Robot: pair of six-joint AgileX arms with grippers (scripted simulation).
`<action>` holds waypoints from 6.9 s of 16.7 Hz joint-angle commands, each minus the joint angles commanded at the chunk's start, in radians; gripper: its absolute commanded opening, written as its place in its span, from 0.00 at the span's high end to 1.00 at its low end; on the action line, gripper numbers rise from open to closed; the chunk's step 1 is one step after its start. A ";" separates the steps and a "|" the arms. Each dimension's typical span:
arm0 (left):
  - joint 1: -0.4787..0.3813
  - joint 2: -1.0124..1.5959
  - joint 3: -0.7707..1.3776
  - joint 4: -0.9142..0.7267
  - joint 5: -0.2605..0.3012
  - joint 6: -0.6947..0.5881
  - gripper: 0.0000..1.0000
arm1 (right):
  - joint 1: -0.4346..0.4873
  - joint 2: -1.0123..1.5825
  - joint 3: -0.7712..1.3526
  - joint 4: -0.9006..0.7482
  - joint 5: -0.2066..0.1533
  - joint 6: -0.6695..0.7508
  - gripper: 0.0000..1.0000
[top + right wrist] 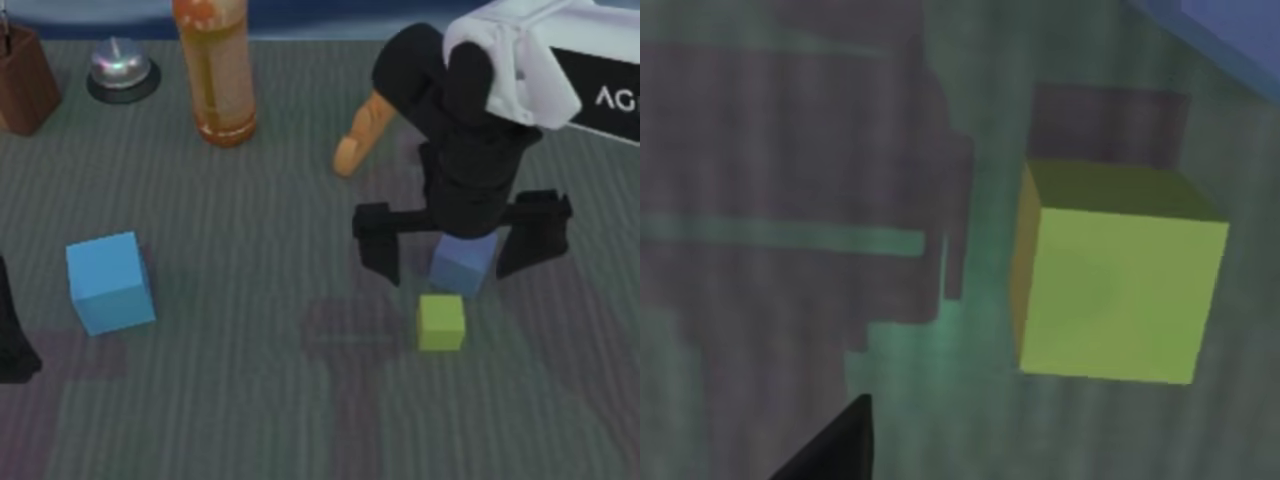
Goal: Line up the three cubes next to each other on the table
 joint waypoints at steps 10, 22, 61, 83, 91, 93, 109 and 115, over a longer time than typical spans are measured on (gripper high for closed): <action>0.000 0.000 0.000 0.000 0.000 0.000 0.00 | -0.082 0.136 0.161 -0.066 -0.012 -0.702 0.00; 0.000 0.000 0.000 0.000 0.000 0.000 0.00 | -0.147 0.185 0.251 -0.082 -0.015 -1.163 0.00; 0.000 0.000 0.000 0.000 0.000 0.000 0.00 | -0.143 0.254 0.047 0.206 -0.024 -1.151 1.00; 0.000 0.000 0.000 0.000 0.000 0.000 0.00 | 0.140 0.189 0.298 -0.111 -0.025 -1.346 1.00; 0.000 0.000 0.000 0.000 0.000 0.000 0.00 | 0.139 0.202 0.239 -0.043 -0.026 -1.345 1.00; 0.000 0.000 0.000 0.000 0.000 0.000 0.00 | 0.141 0.217 0.184 0.025 -0.026 -1.347 1.00; 0.000 0.000 0.000 0.000 0.000 0.000 0.00 | 0.142 0.238 0.098 0.138 -0.024 -1.349 0.40; 0.000 0.000 0.000 0.000 0.000 0.000 0.00 | 0.142 0.238 0.098 0.138 -0.024 -1.349 0.00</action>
